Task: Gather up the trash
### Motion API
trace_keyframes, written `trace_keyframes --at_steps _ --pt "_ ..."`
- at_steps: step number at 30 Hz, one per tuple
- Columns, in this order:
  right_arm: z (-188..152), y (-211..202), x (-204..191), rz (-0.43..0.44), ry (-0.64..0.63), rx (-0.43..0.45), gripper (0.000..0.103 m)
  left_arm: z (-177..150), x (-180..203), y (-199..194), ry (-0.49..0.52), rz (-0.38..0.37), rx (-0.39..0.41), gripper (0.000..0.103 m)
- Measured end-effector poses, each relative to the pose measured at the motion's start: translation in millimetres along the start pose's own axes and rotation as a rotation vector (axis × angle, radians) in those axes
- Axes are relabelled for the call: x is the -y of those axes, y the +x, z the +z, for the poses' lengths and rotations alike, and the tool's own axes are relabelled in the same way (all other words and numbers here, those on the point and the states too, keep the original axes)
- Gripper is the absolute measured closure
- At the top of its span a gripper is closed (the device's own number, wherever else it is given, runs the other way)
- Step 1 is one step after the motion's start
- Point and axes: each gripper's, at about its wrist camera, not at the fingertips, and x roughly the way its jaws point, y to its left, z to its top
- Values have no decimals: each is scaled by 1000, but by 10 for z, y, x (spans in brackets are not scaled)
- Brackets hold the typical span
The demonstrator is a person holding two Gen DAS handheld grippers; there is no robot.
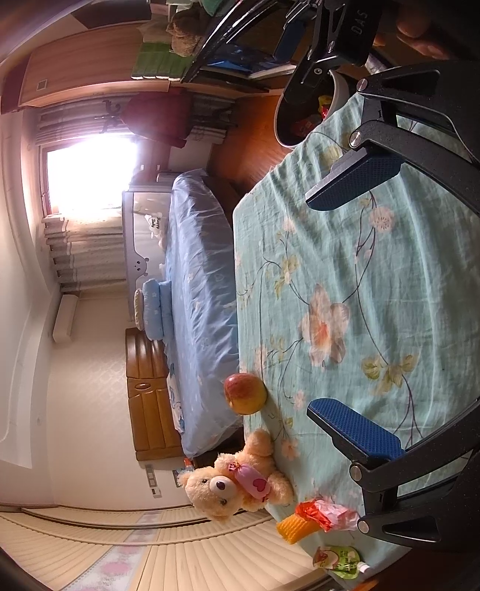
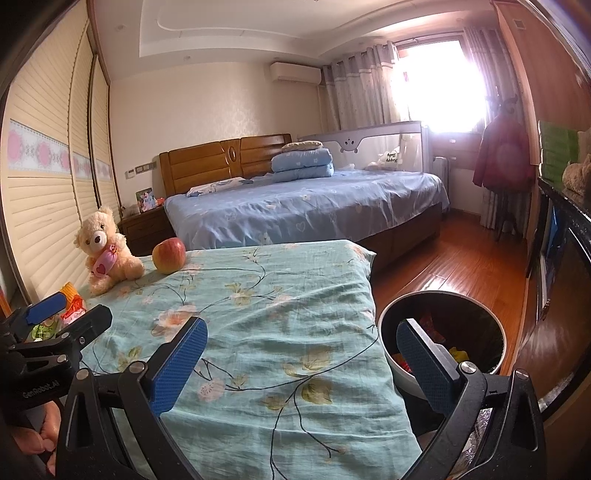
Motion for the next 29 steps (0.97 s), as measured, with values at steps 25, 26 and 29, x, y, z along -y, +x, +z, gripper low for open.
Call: trace_keyframes --at_steps 25,26,29 --pt "6 116 -5 11 14 -47 0 -40 -7 170 4 -11 -48 0" --pt "5 129 -5 11 16 -53 0 -40 -7 180 4 -12 -50 0" --pt "8 181 5 12 21 -70 0 -51 -23 227 4 -15 -63 0"
